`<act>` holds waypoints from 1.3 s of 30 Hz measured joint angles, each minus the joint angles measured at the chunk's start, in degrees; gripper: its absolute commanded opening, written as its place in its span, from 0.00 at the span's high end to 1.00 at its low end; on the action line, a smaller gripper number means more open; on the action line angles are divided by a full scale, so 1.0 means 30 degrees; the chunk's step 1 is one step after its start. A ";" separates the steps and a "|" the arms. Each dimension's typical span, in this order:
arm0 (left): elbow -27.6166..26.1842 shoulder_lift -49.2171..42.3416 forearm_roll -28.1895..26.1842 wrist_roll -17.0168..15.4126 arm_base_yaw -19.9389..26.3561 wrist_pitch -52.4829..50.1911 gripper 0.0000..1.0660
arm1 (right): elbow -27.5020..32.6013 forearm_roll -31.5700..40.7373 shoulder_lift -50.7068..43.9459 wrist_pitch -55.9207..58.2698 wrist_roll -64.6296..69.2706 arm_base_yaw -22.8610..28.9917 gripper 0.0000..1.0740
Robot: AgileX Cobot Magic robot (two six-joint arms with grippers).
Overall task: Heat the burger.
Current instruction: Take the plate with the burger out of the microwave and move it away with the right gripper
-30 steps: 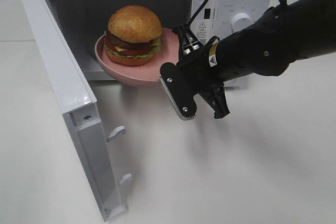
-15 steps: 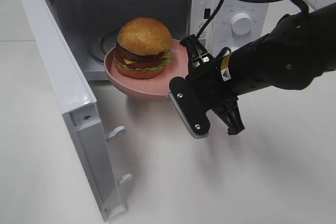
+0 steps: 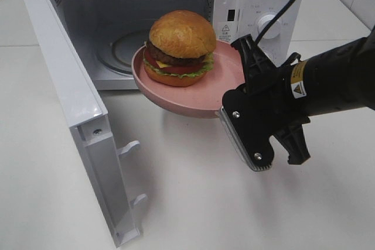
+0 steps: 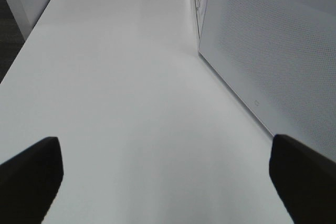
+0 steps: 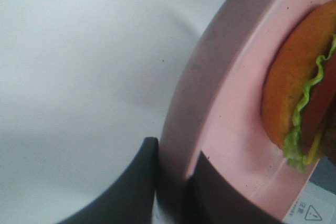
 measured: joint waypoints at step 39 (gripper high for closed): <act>0.0000 0.0000 0.0000 0.0000 0.0000 0.0000 0.06 | 0.2979 -0.4030 -1.1421 1.2892 0.9244 0.0000 0.98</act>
